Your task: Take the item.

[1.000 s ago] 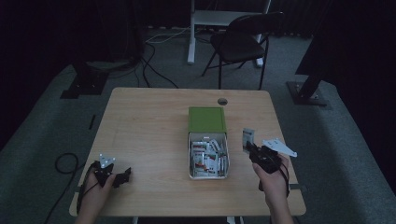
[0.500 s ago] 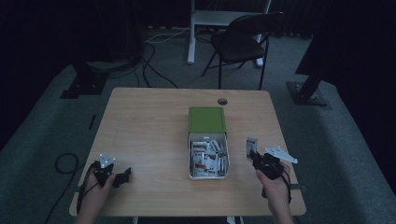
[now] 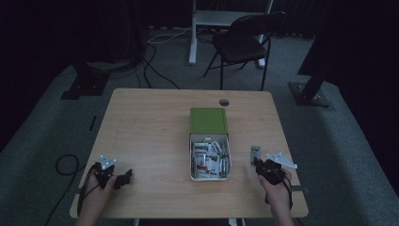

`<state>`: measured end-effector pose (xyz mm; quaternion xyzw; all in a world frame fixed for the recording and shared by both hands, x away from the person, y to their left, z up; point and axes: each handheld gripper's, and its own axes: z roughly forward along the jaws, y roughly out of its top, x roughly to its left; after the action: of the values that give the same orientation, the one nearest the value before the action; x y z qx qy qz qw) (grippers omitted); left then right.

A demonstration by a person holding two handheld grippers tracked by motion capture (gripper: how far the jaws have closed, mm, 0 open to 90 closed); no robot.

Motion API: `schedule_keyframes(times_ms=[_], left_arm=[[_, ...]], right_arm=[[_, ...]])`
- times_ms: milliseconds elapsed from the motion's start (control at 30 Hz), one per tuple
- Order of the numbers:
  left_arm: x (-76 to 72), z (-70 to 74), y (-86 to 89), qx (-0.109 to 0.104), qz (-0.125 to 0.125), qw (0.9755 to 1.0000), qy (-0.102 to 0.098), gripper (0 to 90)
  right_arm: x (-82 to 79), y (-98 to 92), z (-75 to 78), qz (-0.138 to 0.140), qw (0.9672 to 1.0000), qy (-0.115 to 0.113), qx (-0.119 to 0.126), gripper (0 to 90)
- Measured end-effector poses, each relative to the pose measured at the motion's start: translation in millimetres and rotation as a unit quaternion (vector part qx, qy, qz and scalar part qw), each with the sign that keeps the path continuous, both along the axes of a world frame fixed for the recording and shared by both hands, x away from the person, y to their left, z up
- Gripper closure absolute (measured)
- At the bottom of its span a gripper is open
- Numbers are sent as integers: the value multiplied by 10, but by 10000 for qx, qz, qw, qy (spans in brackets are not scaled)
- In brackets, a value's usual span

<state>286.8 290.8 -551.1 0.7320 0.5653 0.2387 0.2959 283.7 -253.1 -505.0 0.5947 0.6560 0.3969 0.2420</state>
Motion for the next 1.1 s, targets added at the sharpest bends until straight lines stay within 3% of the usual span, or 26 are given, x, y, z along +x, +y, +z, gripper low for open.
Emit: schedule_keyframes(times_ms=[700, 1100], left_arm=[[0, 0, 1, 2, -3, 10000, 0, 97], [0, 0, 0, 1, -2, 10000, 1, 97]], right_arm=[[54, -112, -189, -126, 9994, 265, 162, 875], [83, -271, -289, -337, 9985, 429, 97, 736]])
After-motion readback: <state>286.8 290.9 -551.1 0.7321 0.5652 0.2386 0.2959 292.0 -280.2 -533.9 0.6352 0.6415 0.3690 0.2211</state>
